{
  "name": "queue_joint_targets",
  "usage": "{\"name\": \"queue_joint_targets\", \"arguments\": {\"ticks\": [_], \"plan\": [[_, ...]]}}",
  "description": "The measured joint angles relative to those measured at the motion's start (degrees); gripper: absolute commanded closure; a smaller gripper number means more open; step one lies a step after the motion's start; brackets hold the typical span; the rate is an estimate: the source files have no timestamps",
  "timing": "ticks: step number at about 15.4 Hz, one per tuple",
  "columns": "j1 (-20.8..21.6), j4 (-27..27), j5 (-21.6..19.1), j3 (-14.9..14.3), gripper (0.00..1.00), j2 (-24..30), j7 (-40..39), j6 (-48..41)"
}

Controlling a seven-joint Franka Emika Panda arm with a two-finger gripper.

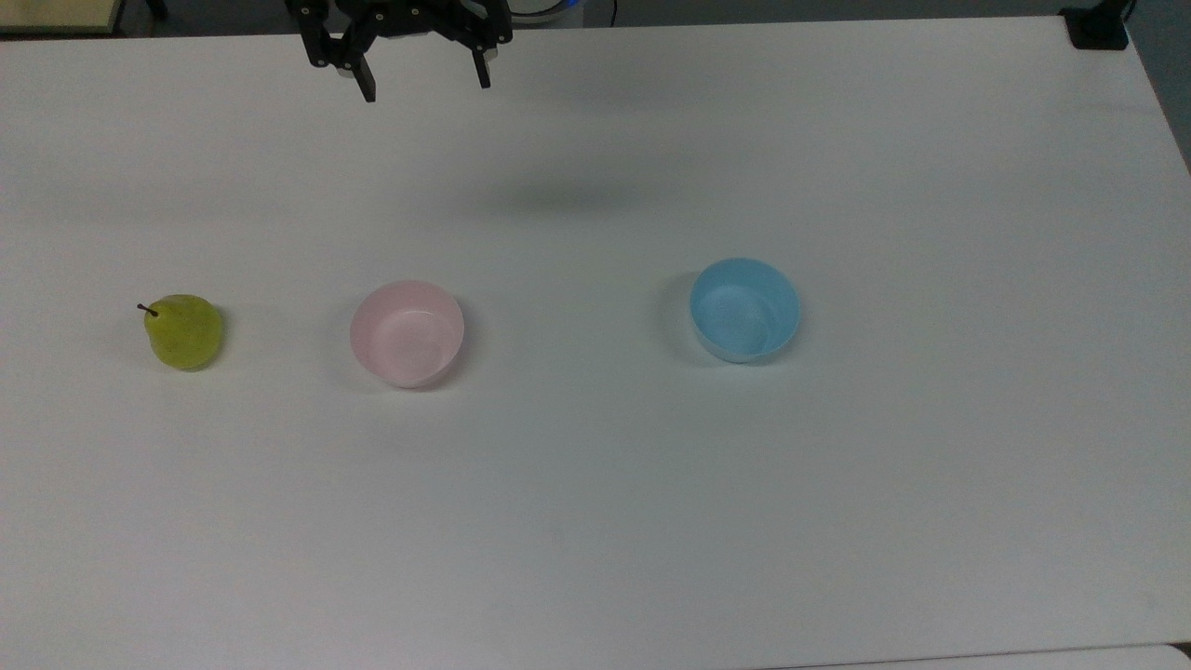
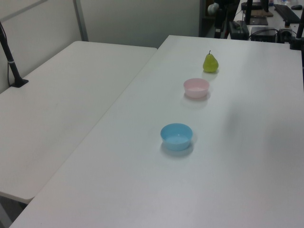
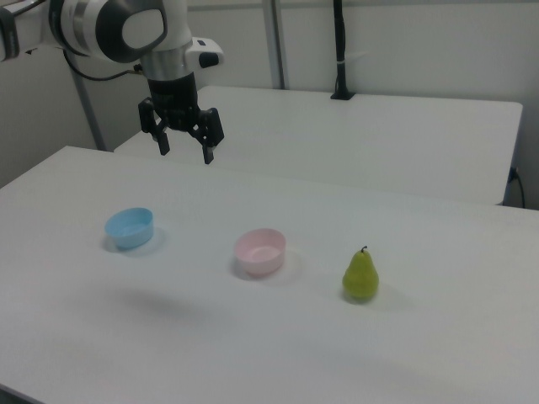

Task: Place the pear in the bowl

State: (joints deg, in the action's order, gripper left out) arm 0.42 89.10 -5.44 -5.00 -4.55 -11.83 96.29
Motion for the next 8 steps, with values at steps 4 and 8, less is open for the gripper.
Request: {"name": "queue_joint_targets", "arguments": {"ticks": [4,8], "plan": [[-0.1,-0.1,0.0,0.0,0.0,0.0,0.0,0.0],[-0.2,-0.1,0.9,-0.1,0.0,0.0,-1.3,0.0]]}}
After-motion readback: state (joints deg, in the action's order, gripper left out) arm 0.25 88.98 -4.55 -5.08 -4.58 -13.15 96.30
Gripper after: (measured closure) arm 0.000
